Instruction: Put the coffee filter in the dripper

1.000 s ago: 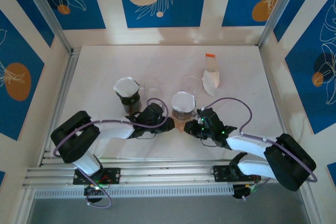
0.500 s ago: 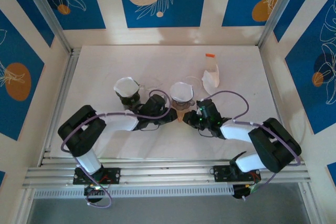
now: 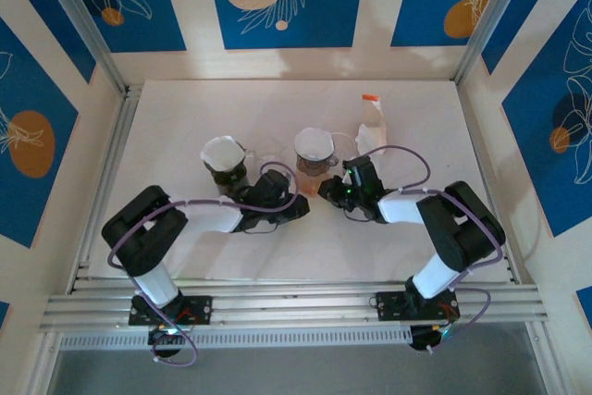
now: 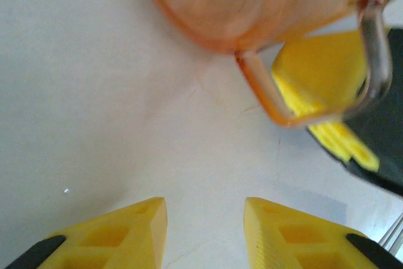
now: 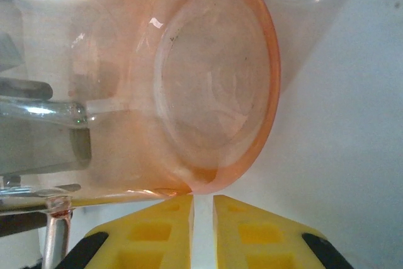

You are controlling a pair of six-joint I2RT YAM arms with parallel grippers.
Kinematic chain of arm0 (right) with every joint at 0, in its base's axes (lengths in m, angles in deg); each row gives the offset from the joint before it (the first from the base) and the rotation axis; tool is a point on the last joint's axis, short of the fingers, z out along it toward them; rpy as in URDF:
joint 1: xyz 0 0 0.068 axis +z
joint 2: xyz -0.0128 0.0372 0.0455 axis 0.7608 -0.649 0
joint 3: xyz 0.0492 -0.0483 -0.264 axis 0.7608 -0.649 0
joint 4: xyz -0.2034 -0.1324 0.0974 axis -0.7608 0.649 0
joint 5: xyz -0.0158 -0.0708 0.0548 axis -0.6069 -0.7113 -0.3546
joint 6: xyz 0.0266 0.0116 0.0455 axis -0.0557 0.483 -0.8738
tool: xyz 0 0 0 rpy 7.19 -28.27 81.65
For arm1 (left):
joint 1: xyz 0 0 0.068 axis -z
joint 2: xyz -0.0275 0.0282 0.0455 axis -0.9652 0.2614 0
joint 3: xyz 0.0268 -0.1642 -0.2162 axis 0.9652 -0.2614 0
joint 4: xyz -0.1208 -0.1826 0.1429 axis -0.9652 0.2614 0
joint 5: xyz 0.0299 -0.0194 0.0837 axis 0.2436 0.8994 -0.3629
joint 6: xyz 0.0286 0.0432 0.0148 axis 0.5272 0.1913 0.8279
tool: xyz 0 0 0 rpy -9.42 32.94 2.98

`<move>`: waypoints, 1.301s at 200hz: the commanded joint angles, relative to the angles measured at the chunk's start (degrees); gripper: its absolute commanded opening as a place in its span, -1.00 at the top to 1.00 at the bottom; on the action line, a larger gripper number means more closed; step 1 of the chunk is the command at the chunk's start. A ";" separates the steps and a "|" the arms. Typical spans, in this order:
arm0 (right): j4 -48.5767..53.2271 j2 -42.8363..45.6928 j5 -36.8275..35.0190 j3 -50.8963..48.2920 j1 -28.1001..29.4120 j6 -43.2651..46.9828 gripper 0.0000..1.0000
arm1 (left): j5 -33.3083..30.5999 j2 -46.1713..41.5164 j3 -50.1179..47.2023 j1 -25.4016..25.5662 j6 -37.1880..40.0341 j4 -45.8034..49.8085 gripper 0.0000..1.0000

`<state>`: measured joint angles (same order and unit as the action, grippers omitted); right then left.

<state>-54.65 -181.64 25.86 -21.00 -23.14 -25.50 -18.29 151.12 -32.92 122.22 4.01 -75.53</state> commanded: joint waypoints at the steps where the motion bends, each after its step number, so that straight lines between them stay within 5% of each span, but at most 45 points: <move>1: -1.09 -1.89 0.87 2.69 -0.88 1.08 0.65 | 0.31 -3.24 -1.43 0.12 -0.92 0.12 0.25; 98: -0.01 -0.87 0.39 0.12 -1.28 -0.86 0.52 | -3.95 -14.49 -6.64 5.66 -2.27 6.04 0.20; 150: 9.33 15.34 -4.89 -7.81 0.85 -1.87 0.36 | -8.44 -25.45 -9.45 7.59 -1.46 14.92 0.15; 213: 30.57 40.60 -13.43 -7.52 8.09 1.79 -0.07 | -16.56 -42.16 -7.33 8.08 4.13 31.34 -0.03; 260: 36.67 43.39 -18.71 -0.55 16.99 6.26 -0.13 | -25.08 -50.06 -2.03 8.00 8.89 44.68 -0.21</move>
<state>-23.52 -137.45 11.87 -27.17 -10.09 -22.87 -36.59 104.19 -37.86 129.89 9.21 -40.54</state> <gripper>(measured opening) 0.565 0.570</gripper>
